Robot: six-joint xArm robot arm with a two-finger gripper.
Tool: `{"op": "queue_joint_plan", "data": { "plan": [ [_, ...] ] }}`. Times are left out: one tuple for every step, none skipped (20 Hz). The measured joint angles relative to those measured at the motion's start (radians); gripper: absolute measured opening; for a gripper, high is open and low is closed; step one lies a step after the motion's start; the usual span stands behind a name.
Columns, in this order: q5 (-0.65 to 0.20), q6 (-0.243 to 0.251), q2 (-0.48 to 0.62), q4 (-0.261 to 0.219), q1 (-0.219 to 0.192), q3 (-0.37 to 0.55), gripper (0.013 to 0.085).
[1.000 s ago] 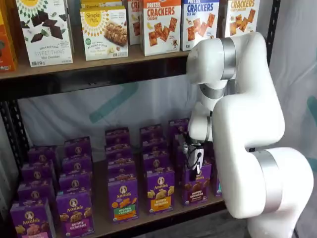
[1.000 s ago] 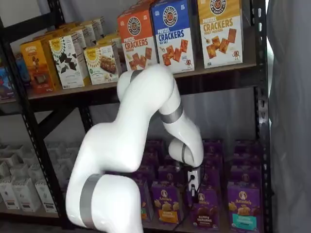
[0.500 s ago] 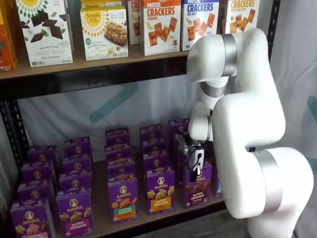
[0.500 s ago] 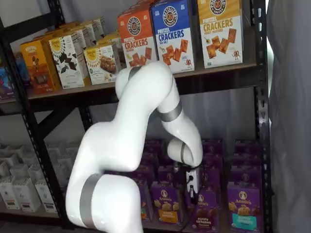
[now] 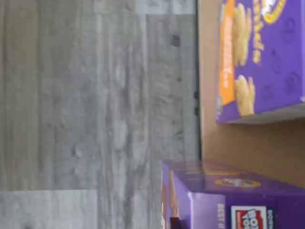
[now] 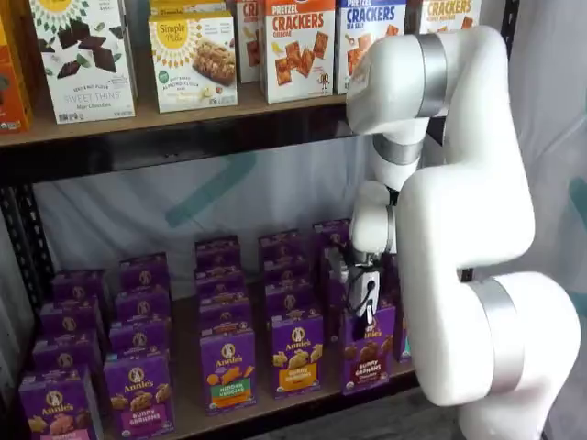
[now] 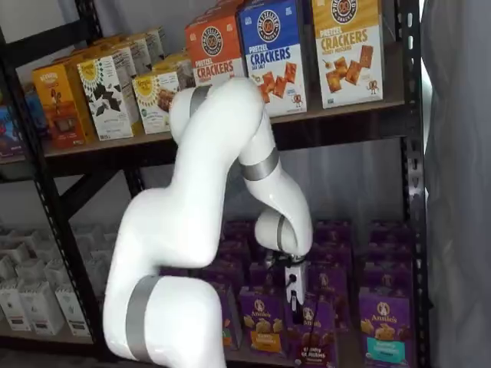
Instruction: Pick up the purple box with a brown patch in the center, on the bottom shelf, the fifth box from the left
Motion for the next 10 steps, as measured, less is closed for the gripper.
{"op": "queue_joint_plan", "data": {
  "plan": [
    [0.008,0.005,-0.019,-0.004,0.002,0.018,0.033],
    [0.008,0.021,-0.044,-0.019,0.004,0.045,0.033],
    [0.011,0.04,-0.07,-0.036,0.005,0.072,0.033],
    [0.014,0.044,-0.09,-0.039,0.007,0.091,0.033],
    [0.023,0.037,-0.115,-0.03,0.009,0.113,0.033],
    [0.03,0.031,-0.133,-0.02,0.011,0.128,0.033],
    [0.037,0.023,-0.153,-0.009,0.013,0.145,0.033],
    [0.042,0.015,-0.171,0.001,0.014,0.16,0.033],
    [0.044,0.007,-0.188,0.011,0.016,0.175,0.033],
    [0.046,0.0,-0.205,0.02,0.017,0.19,0.033]
  ]
}}
